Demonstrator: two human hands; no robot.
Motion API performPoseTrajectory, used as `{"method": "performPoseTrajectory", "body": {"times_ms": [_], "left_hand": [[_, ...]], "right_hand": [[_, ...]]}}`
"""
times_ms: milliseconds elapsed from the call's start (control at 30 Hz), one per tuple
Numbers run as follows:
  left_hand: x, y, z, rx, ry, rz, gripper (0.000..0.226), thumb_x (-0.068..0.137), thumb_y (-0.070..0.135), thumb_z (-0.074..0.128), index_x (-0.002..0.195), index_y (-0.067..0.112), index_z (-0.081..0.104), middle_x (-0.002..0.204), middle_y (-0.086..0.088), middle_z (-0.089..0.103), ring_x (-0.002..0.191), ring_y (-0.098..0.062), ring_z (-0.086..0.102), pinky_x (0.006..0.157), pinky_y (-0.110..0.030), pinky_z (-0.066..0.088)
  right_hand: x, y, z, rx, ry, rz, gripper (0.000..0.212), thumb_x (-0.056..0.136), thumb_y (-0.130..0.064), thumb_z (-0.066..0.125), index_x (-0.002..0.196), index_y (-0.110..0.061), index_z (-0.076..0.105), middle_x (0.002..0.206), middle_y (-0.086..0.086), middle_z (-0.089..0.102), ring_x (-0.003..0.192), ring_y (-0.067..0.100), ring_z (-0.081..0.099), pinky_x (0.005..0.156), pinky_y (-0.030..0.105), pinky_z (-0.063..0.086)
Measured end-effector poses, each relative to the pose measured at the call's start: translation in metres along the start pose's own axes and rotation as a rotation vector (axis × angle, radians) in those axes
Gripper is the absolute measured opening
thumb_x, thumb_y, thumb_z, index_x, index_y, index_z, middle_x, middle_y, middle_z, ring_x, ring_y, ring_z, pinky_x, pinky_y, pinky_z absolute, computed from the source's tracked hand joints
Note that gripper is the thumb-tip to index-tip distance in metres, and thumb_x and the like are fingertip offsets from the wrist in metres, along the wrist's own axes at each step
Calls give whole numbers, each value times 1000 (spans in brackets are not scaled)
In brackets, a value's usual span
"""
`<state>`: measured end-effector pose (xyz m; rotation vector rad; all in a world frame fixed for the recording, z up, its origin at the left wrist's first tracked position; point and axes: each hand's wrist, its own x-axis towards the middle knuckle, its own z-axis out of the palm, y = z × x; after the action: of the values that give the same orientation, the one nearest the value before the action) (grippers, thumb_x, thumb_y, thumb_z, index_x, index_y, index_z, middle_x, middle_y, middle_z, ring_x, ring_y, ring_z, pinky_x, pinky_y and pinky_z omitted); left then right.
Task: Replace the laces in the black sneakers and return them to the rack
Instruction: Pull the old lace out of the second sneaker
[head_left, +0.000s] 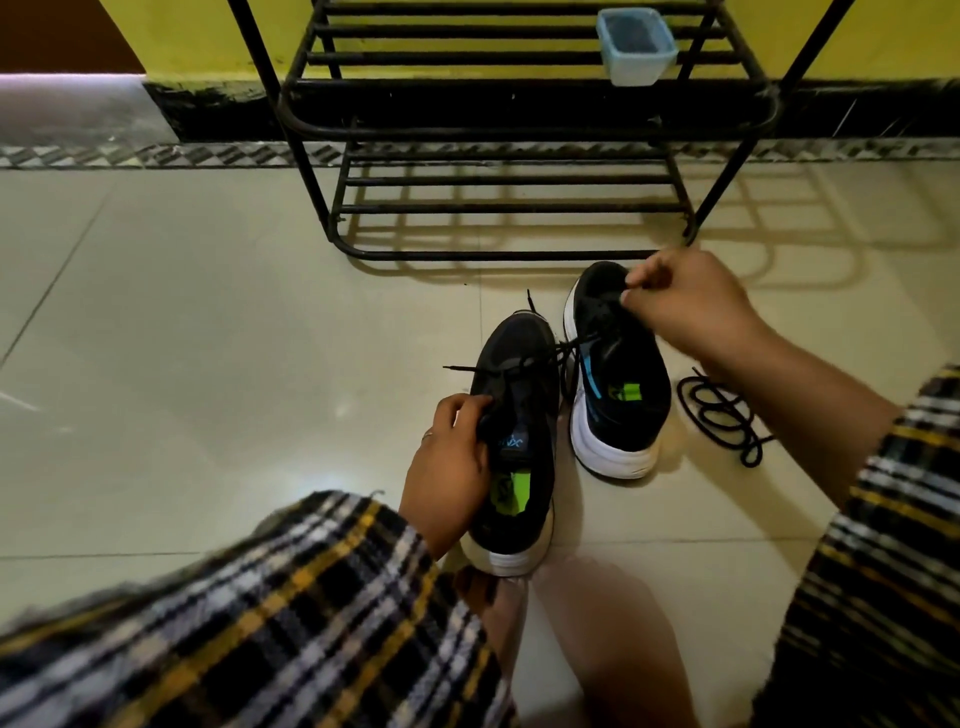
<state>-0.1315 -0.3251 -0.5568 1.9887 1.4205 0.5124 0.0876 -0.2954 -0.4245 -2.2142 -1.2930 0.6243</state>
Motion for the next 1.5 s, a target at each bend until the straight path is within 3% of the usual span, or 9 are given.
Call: {"method": "performPoseTrajectory", "body": {"times_ms": [67, 200, 333, 700, 900, 1100, 1267, 1367, 1500], "left_hand": [[0, 0, -1, -11, -5, -10, 43, 92, 5, 43, 133, 18, 43, 138, -3, 37, 108, -30, 55, 85, -44, 50], [1, 0, -1, -39, -9, -5, 42, 91, 5, 43, 132, 16, 43, 135, -5, 39, 105, -31, 55, 85, -44, 49], [1, 1, 0, -40, -22, 2, 42, 93, 7, 43, 133, 15, 43, 135, -7, 39, 106, -31, 55, 86, -44, 49], [1, 5, -1, -48, -24, -15, 41, 93, 7, 42, 133, 15, 44, 135, -6, 40, 107, -32, 54, 88, -46, 47], [1, 7, -2, -52, -27, -36, 41, 91, 6, 43, 131, 13, 44, 134, -5, 40, 106, -29, 54, 88, -43, 47], [-1, 5, -4, -68, -34, -30, 36, 94, 9, 42, 129, 13, 43, 132, -5, 41, 103, -28, 55, 87, -44, 48], [-2, 4, -6, -71, -23, -25, 34, 94, 8, 42, 128, 12, 44, 131, -6, 42, 104, -27, 54, 87, -44, 47], [-2, 4, -6, -54, -26, -40, 36, 93, 7, 43, 129, 12, 43, 133, -5, 40, 104, -28, 54, 85, -45, 48], [0, 5, -6, -29, -37, -51, 39, 92, 6, 43, 131, 12, 41, 135, -5, 38, 104, -30, 55, 85, -46, 48]], "right_hand": [[-14, -1, 20, -524, -4, -254, 44, 89, -39, 55, 126, -16, 52, 134, 14, 46, 125, 32, 37, 100, 43, 34], [-45, -11, 65, -757, -201, -631, 57, 92, -48, 43, 137, -13, 43, 154, 10, 22, 141, 28, 13, 111, 44, 18], [-45, 4, 83, -803, -334, -662, 44, 90, -39, 46, 123, -13, 58, 150, 6, 32, 140, 26, 17, 110, 45, 18], [-44, 13, 88, -847, -360, -679, 49, 87, -44, 49, 127, -14, 47, 139, 6, 37, 127, 27, 27, 101, 44, 24], [-45, 17, 93, -759, -524, -514, 81, 84, -64, 46, 142, -9, 32, 156, 4, 11, 135, 28, 18, 105, 44, 25], [-31, 13, 85, -542, -505, -509, 54, 91, -53, 46, 128, -14, 55, 134, 1, 40, 121, 23, 35, 98, 38, 31], [-24, 6, 60, 3, -755, -255, 43, 93, -38, 53, 102, 2, 66, 116, 14, 52, 92, 21, 56, 77, 29, 44], [-27, -4, 42, 173, -900, -107, 49, 89, -43, 51, 112, -2, 63, 120, 17, 56, 68, 11, 48, 65, 25, 36], [-30, -15, 17, 458, -882, -73, 55, 76, -41, 52, 117, -5, 62, 67, -3, 60, 58, 5, 45, 58, 20, 34]]}}
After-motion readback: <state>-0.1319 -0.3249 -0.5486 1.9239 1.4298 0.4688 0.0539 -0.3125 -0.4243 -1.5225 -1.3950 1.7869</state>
